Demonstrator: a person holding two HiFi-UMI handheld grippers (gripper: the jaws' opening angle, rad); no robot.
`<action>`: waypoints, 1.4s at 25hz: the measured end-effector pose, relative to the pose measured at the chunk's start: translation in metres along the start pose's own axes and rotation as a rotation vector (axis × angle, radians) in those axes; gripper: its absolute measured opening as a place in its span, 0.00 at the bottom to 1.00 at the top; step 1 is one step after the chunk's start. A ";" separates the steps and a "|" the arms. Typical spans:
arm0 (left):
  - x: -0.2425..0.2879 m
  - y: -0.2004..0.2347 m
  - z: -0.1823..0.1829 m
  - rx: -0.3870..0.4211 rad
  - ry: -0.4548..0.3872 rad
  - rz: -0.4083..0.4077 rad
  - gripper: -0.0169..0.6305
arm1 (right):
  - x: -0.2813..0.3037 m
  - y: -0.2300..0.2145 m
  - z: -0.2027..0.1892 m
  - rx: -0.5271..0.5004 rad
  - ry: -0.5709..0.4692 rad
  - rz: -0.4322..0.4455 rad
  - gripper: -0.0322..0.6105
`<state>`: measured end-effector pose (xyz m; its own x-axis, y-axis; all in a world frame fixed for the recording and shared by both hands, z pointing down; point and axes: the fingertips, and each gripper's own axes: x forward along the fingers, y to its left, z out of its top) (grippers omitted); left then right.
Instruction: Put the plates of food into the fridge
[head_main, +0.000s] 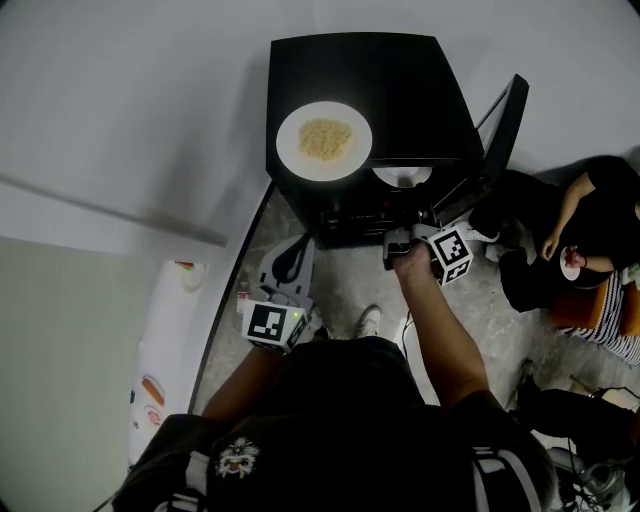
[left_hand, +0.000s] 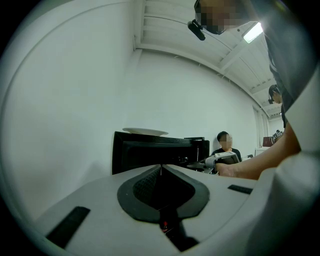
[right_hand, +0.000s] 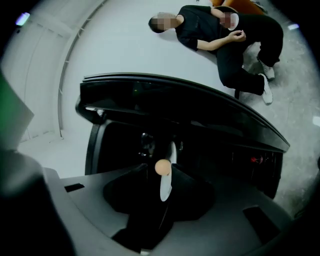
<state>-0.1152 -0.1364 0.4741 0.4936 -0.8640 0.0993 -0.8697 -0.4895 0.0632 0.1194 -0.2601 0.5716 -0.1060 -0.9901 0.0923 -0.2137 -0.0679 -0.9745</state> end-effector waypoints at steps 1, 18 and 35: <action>0.000 0.000 0.000 -0.004 -0.001 0.002 0.06 | -0.007 0.010 -0.001 -0.020 0.005 0.016 0.26; 0.017 -0.017 0.012 -0.029 -0.032 -0.048 0.06 | -0.092 0.149 -0.026 -0.636 0.068 0.339 0.14; 0.014 -0.023 0.056 0.002 -0.117 -0.021 0.06 | -0.127 0.195 -0.055 -1.483 -0.048 0.416 0.09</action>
<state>-0.0890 -0.1437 0.4180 0.5075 -0.8614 -0.0184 -0.8593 -0.5076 0.0625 0.0380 -0.1409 0.3811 -0.3772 -0.9121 -0.1603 -0.9230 0.3560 0.1463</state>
